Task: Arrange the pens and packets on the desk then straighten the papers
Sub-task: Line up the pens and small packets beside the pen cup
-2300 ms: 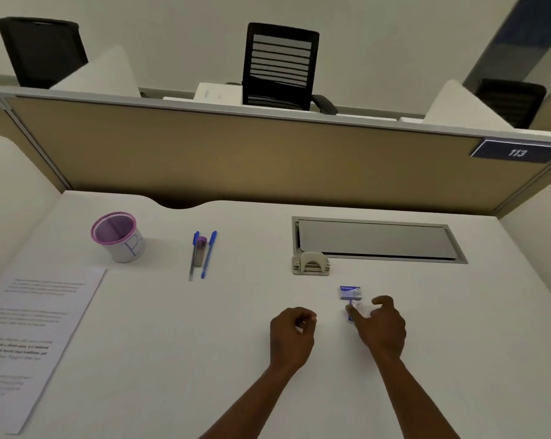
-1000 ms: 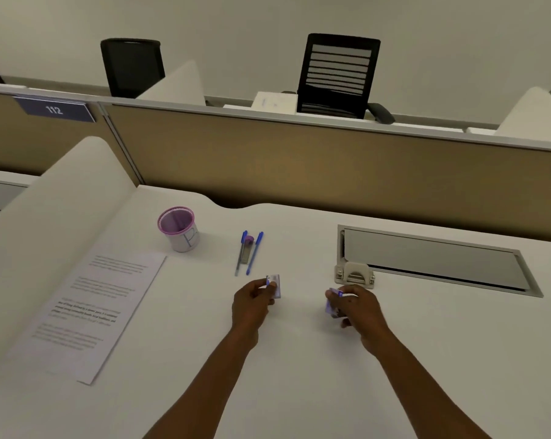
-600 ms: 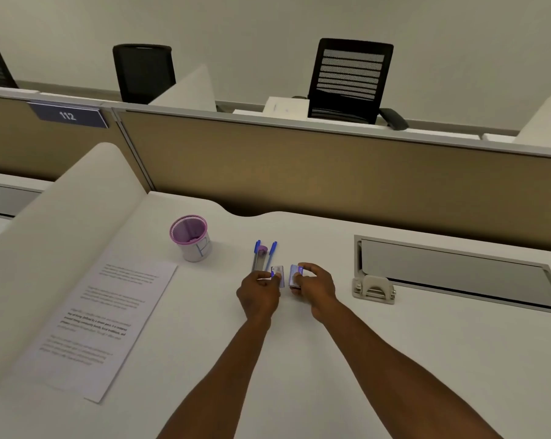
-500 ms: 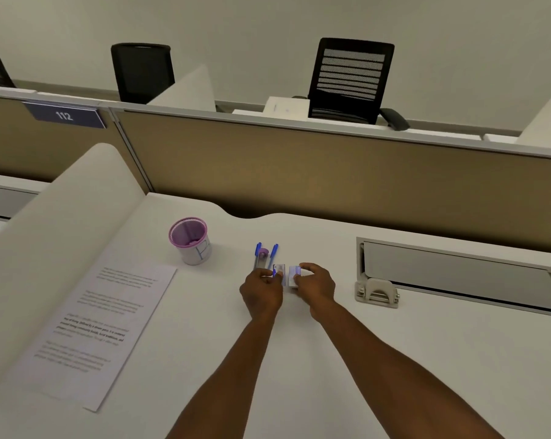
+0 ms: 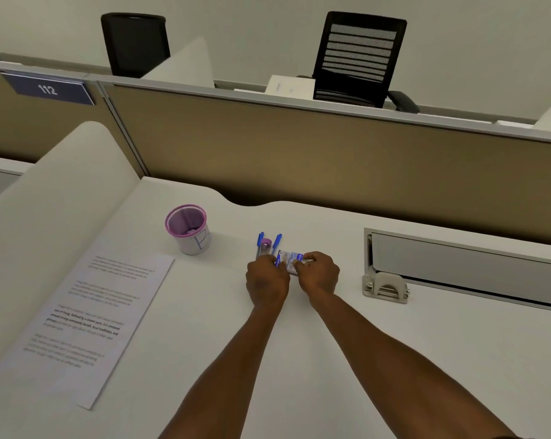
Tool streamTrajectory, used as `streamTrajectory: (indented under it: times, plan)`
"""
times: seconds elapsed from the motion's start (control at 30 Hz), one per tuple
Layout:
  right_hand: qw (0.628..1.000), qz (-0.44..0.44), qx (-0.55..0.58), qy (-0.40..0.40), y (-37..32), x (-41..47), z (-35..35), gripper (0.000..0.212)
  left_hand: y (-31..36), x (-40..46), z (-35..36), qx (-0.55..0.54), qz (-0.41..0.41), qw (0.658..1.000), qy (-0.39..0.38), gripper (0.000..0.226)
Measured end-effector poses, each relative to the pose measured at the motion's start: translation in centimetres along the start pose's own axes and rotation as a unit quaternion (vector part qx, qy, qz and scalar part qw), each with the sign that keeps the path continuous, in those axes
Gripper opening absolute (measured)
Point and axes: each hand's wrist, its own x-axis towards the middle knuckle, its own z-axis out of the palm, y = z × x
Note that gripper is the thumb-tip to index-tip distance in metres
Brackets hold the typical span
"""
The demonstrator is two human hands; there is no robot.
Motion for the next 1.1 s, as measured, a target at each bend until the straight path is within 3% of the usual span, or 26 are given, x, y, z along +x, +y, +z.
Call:
streamTrajectory:
  times: [0.27, 0.43, 0.57, 0.67, 0.97, 1.1]
  plan:
    - [1.0, -0.026, 0.005, -0.004, -0.1, -0.8, -0.1, 0.041, -0.1, -0.5, -0.6, -0.007, 0.026, 1.0, 0.016, 0.031]
    - [0.998, -0.054, -0.009, -0.021, -0.3, -1.1, 0.2, 0.042, -0.2, 0.0, -1.6, -0.065, 0.056, 0.992, 0.093, 0.024]
    - [0.998, -0.06, -0.014, -0.029, -0.5, -1.0, 0.5, 0.043, -1.7, 2.1, -2.5, -0.025, 0.04, 0.999, 0.0, 0.047]
    - [0.997, -0.066, -0.019, -0.03, -0.4, -0.9, 0.7, 0.043, -2.8, 3.1, -2.7, 0.011, 0.058, 0.997, -0.051, 0.048]
    - [0.997, -0.071, -0.028, -0.018, -0.2, -1.7, -0.2, 0.047, -3.2, 3.4, -2.7, 0.014, 0.043, 0.996, -0.076, 0.056]
    - [0.988, -0.139, -0.064, -0.028, 0.6, -2.7, -2.2, 0.055, -3.2, 2.4, -3.9, 0.003, 0.04, 0.996, -0.074, 0.062]
